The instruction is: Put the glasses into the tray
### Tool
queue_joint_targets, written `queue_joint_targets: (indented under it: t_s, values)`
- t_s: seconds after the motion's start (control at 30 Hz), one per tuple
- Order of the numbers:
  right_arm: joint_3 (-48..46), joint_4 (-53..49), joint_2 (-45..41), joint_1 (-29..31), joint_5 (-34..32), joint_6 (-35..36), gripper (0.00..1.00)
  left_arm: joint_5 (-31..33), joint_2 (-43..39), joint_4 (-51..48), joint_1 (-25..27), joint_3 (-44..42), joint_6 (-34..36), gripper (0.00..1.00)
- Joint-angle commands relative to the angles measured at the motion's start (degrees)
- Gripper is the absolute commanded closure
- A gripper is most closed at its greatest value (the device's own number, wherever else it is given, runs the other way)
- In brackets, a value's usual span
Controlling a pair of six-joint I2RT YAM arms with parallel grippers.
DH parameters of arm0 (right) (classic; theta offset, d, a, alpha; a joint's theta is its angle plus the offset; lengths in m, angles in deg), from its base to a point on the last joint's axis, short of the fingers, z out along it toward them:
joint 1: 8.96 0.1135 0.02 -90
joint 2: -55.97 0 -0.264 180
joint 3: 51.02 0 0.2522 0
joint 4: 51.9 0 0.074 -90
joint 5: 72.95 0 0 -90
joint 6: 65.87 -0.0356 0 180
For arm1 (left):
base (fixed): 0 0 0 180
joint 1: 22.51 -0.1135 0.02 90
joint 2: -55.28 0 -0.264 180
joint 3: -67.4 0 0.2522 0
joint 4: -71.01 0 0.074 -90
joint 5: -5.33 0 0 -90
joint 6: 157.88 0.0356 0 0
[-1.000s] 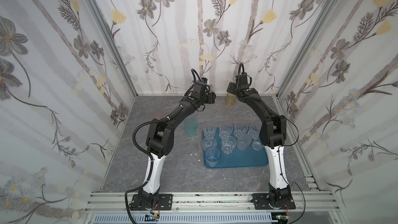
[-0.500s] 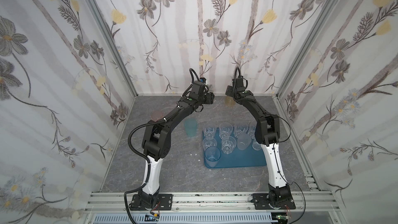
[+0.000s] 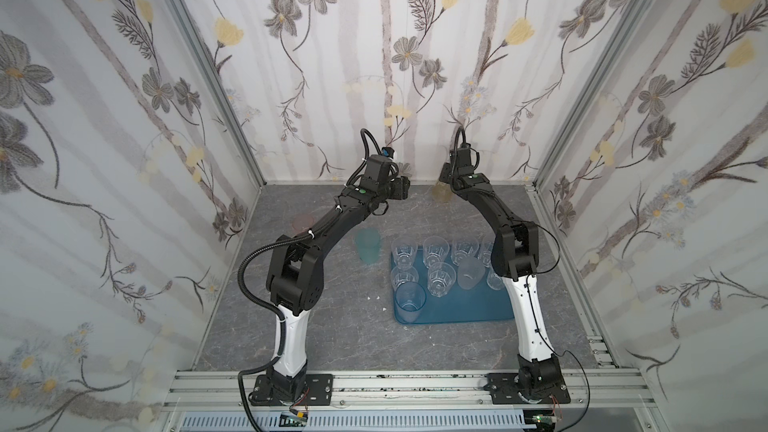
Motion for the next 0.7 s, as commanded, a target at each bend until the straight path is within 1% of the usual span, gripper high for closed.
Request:
queue_joint_targets:
  t_s: [0.0,0.33,0.47,0.57,0.67]
  values:
    - [-2.04,0.67,-4.39,-0.02,2.04,-2.14,0.64,0.88,-1.81,1.10,-0.13,-0.52,-0.07,0.32]
    - [-13.43,3.01,-14.13,-0.10,8.64,-7.52,0.69,1.93,-7.16,1.41,-0.12,-5.53,-1.76,0.33]
    - [-18.02,3.52,-18.21,-0.39,13.46,-11.74,0.70,2.78,-9.29,2.10,-0.29,-8.27,-2.41,0.33]
    - [-22.33,5.60,-22.29,-0.44,18.35,-15.33,0.71,2.54,-11.76,3.83,-1.23,-11.30,-5.20,0.33]
    - [-28.22,9.10,-27.32,-0.46,23.49,-19.84,0.71,-1.26,-15.97,10.01,-2.69,-17.61,-10.63,0.33]
